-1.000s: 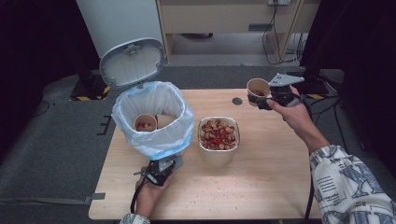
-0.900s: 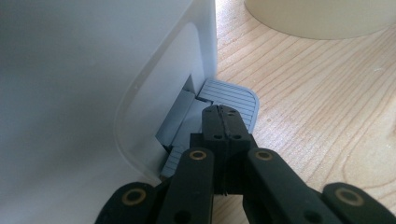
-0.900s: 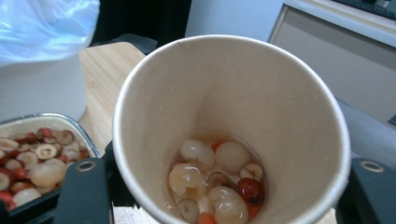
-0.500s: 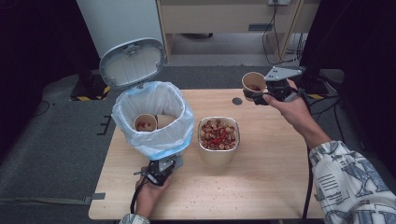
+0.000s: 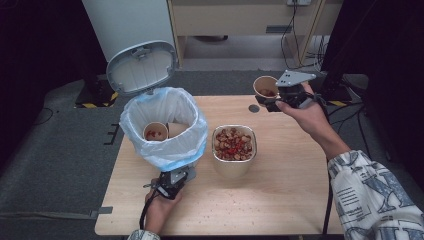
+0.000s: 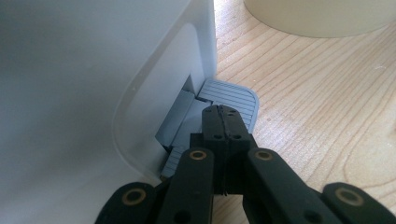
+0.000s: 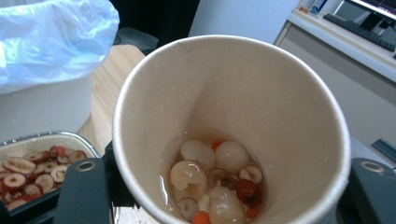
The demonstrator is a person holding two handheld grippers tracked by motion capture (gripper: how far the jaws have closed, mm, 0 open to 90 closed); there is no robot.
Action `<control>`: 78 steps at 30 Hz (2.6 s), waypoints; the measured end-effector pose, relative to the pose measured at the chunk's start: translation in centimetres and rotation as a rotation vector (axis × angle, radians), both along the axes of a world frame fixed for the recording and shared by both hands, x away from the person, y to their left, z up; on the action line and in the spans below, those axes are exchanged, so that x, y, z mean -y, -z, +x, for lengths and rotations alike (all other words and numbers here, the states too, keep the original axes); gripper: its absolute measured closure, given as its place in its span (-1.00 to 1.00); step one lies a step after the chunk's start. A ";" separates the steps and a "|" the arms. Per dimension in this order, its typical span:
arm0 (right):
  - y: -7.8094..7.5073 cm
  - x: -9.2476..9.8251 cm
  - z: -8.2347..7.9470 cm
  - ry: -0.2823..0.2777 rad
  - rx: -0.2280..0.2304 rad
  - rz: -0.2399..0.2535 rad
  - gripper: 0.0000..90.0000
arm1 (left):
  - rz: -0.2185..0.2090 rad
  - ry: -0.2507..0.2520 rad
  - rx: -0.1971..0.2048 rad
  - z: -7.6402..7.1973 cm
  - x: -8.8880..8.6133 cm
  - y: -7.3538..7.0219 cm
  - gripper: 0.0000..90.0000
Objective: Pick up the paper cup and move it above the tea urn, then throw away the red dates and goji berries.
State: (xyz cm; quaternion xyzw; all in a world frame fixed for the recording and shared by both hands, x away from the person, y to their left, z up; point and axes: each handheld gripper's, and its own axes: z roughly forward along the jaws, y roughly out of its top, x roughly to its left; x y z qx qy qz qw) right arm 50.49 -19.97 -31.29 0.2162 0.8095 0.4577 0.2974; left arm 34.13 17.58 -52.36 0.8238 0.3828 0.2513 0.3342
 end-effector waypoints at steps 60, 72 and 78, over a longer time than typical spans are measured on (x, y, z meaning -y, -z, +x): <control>0.3 -3.6 -0.9 -0.078 0.255 -0.293 -0.30 | -0.017 -0.005 -0.006 0.0 -0.1 0.0 1.00; -1.2 -4.9 -2.2 -0.082 0.363 -0.413 -0.29 | -0.017 -0.007 -0.005 0.0 -0.1 0.0 1.00; -0.9 -5.4 -2.6 -0.098 0.384 -0.452 -0.30 | -0.018 -0.007 -0.006 0.0 -0.1 0.0 1.00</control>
